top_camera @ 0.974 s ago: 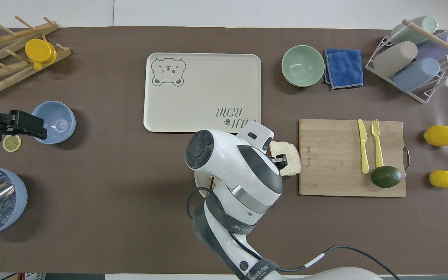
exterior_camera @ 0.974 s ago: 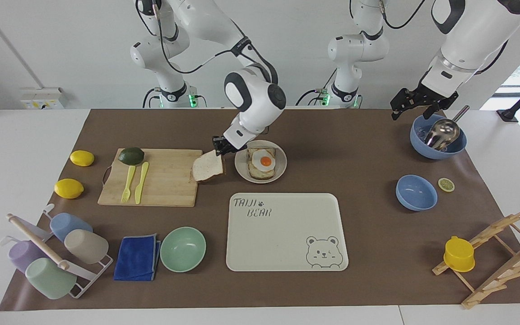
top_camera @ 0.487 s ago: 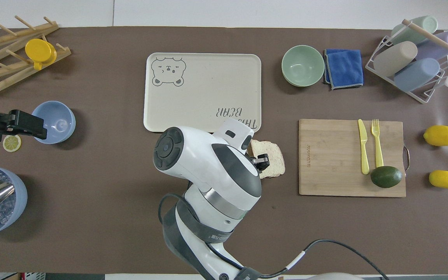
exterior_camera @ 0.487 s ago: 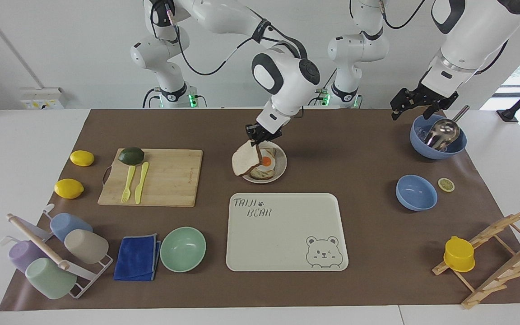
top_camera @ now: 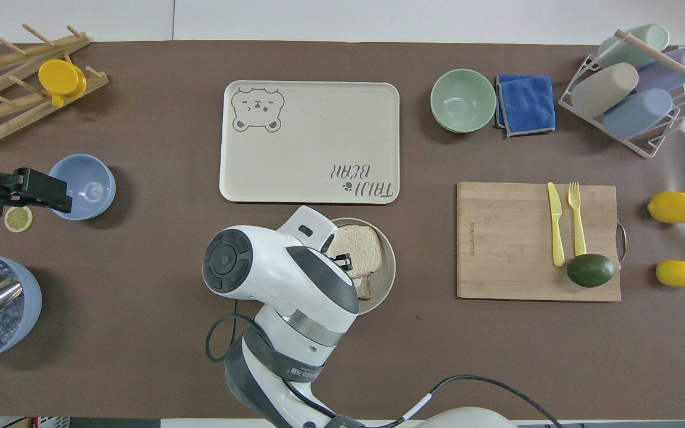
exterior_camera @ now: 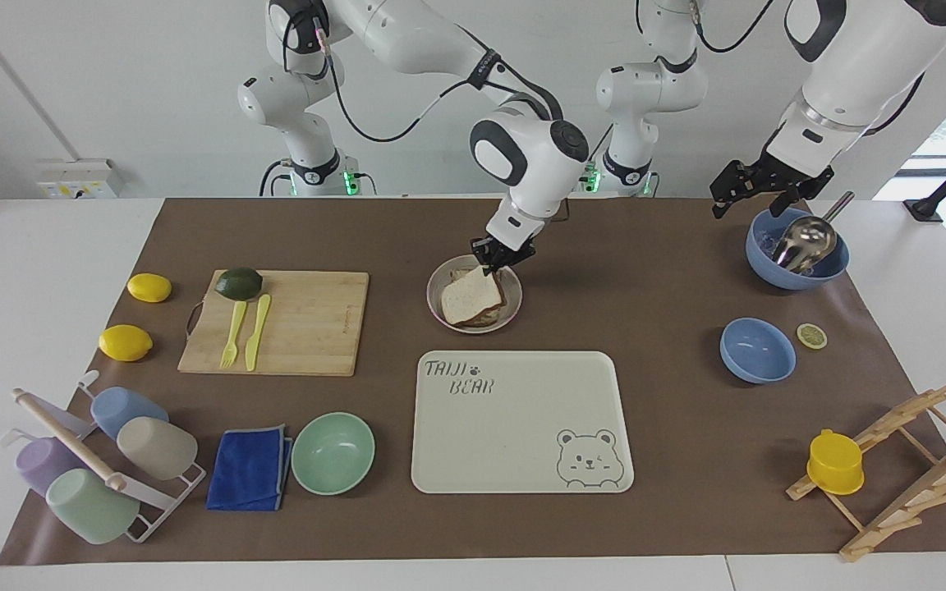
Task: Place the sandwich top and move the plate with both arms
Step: 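Carry the bread slice with the right gripper onto the egg toast, then release the bread and withdraw the right gripper while the left gripper advances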
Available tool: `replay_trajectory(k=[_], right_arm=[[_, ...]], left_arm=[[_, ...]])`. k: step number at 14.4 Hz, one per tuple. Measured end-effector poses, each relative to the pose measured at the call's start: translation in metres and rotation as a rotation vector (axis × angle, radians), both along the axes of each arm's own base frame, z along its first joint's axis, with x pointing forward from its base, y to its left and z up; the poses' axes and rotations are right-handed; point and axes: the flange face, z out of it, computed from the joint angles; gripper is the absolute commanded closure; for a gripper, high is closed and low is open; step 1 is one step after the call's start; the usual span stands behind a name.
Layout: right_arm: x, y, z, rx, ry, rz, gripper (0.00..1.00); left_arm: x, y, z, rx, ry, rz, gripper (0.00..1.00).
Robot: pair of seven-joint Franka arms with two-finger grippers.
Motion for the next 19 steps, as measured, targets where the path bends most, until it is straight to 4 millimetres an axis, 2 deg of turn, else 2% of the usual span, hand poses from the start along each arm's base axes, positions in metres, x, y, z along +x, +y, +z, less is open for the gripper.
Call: replay_trajectory(k=[1,2,5,6,8,9,10,13,15,17,19], right_arm=[[-0.003,0.001,-0.003,0.004,-0.003,-0.002,0.58],[-0.004,0.002,-0.001,0.009,-0.007,-0.002,0.39],[-0.009,0.009,0.015,0.043,-0.024,-0.008,0.09],[-0.009,0.009,0.023,0.060,-0.027,-0.020,0.00],[0.000,-0.001,0.053,0.103,-0.049,-0.050,0.00],[0.009,-0.014,0.074,0.119,-0.069,-0.075,0.00],[0.020,-0.034,0.096,0.129,-0.083,-0.099,0.00],[0.057,-0.131,0.166,0.171,-0.063,-0.161,0.00],[0.081,-0.220,0.204,0.217,-0.038,-0.234,0.00],[0.092,-0.298,0.229,0.234,-0.028,-0.250,0.00],[0.094,-0.361,0.246,0.238,-0.019,-0.273,0.00]], left_arm=[[0.000,0.000,0.000,0.000,0.000,0.000,0.00],[0.000,0.000,0.000,0.000,0.000,0.000,0.00],[0.000,0.000,0.000,0.000,0.000,0.000,0.00],[0.000,0.000,0.000,0.000,0.000,0.000,0.00],[0.000,0.000,0.000,0.000,0.000,0.000,0.00],[0.000,0.000,0.000,0.000,0.000,0.000,0.00],[0.000,0.000,0.000,0.000,0.000,0.000,0.00],[0.000,0.000,0.000,0.000,0.000,0.000,0.00],[0.000,0.000,0.000,0.000,0.000,-0.001,0.00],[-0.001,-0.003,-0.001,0.000,0.002,-0.005,0.00],[-0.006,-0.013,-0.008,0.003,0.013,-0.024,0.00]])
